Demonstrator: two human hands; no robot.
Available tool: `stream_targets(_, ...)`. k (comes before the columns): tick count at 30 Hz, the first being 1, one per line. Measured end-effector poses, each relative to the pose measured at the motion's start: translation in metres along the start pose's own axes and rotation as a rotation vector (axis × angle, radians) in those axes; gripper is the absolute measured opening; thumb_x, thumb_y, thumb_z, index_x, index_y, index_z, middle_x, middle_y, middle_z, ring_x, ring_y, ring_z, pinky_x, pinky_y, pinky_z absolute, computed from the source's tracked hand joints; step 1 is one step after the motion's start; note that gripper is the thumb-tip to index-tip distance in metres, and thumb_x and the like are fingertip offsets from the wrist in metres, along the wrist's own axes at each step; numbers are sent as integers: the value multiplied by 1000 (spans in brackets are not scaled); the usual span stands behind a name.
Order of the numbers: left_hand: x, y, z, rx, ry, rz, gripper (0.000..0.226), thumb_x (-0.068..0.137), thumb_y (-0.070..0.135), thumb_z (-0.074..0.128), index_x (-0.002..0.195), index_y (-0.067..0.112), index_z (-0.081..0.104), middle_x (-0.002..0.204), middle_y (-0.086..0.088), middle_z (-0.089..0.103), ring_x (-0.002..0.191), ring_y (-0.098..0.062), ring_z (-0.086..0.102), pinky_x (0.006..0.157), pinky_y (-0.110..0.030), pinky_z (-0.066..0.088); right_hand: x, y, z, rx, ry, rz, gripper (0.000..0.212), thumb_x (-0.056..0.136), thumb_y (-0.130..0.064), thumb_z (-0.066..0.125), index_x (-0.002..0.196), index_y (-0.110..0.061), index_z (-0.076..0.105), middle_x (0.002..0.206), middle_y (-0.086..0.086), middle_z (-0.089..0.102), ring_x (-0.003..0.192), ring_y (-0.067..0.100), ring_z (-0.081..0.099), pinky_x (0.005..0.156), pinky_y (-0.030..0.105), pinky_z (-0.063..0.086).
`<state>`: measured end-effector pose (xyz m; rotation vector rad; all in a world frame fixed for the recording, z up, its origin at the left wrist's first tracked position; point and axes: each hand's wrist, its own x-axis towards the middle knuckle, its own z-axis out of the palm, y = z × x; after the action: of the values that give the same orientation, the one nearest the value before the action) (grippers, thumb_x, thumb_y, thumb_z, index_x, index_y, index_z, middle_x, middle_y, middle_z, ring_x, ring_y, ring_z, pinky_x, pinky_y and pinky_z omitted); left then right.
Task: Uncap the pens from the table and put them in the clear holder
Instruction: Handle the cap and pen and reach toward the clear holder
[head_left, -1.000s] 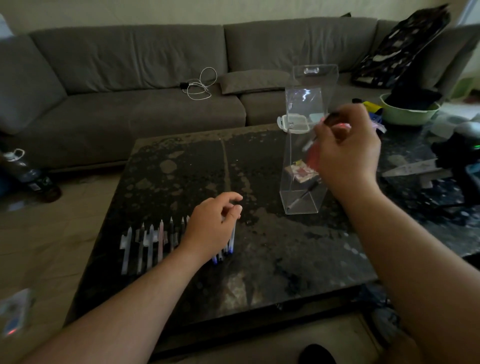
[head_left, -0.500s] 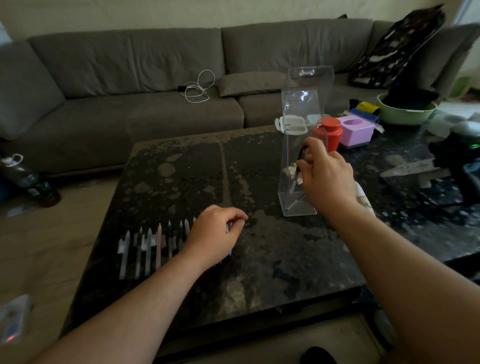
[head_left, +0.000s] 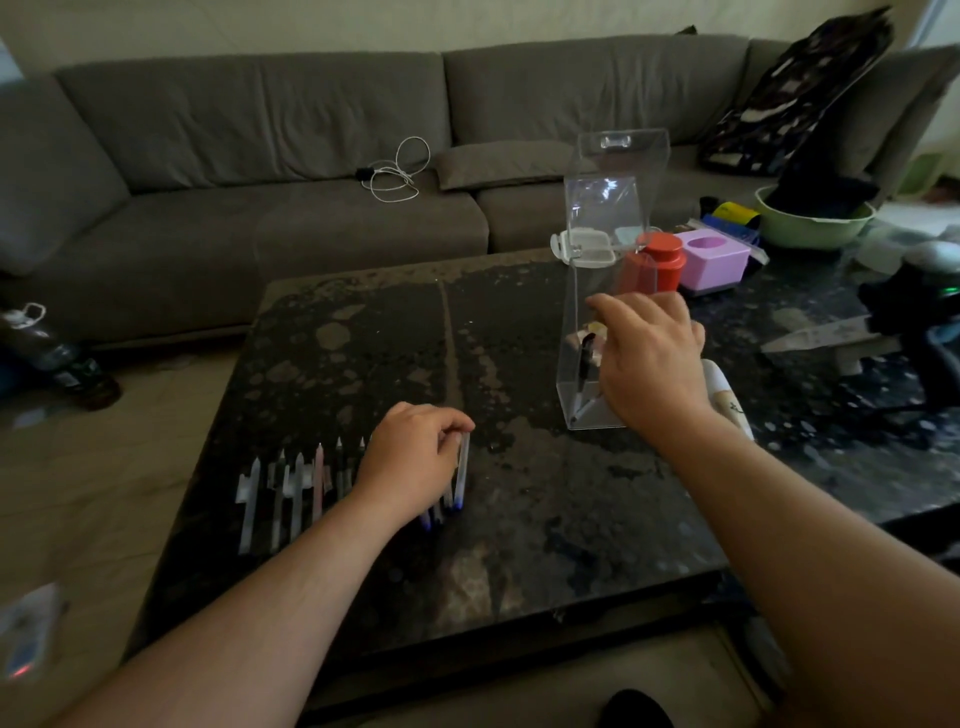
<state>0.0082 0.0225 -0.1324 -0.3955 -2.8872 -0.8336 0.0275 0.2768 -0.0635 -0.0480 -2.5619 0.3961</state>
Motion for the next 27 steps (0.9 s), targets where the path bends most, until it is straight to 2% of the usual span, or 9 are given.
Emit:
stream_targets(2,3,-2,-2,106,16,-77,26,104,25,58,118,41,73,118,18,64,119,-9,51,100,-31,46,-4,-10,-2,46,79,-127,42,96,-14,59,137,-20,61,126,6,64,117,31,51,95,52,45)
stream_targets(3,4,-5,-2,167,10,-99,27,104,26,57,119,41,73,121,16,64,120,-13,51,101,-34,48,-6,-17,0,94,36,-177,41,96,-14,58,137,-20,62,122,5,65,113,27,55,94,49,49)
stream_targets(8,5,-14,-4,282,-108,-183,23,98,48,63,119,48,73,117,9,58,118,-21,47,93,-39,47,-29,-59,38,174,-584,-216,41,101,-21,54,141,-28,57,128,-1,63,118,18,60,98,37,52)
stream_targets(11,1,-11,-4,338,-165,-154,36,94,56,65,129,47,68,125,5,57,121,-23,46,95,-38,44,-43,-71,64,109,-783,-262,34,100,-26,53,133,-30,62,122,1,61,114,22,59,96,40,52)
stream_targets(15,-2,-5,-5,332,-195,-114,48,95,55,62,143,49,57,134,1,55,127,-26,44,106,-41,42,-50,-75,80,59,-822,-247,26,100,-31,55,124,-27,63,120,3,56,110,25,58,94,41,51)
stream_targets(18,-1,-6,-3,351,-213,-91,44,96,58,58,139,50,60,131,0,55,123,-27,45,103,-41,41,-50,-75,84,70,-816,-180,30,103,-40,51,125,-25,63,115,3,54,103,24,59,91,41,52)
stream_targets(21,1,-8,0,376,-214,-89,47,93,62,63,138,49,62,130,3,55,123,-26,45,101,-40,41,-46,-72,84,28,-795,-110,34,102,-49,55,114,-20,64,108,5,54,98,23,57,88,39,51)
stream_targets(25,2,-8,1,411,-214,-78,59,85,73,66,137,47,61,131,4,56,125,-26,45,98,-41,40,-42,-63,85,-17,-742,-52,14,95,-34,69,97,-26,58,108,5,58,104,26,61,85,37,52)
stream_targets(27,3,-6,2,431,-201,-85,58,87,72,65,138,45,62,133,3,57,127,-26,46,100,-42,40,-42,-61,84,-23,-741,-24,17,95,-24,67,94,-28,50,110,6,61,99,26,61,79,35,51)
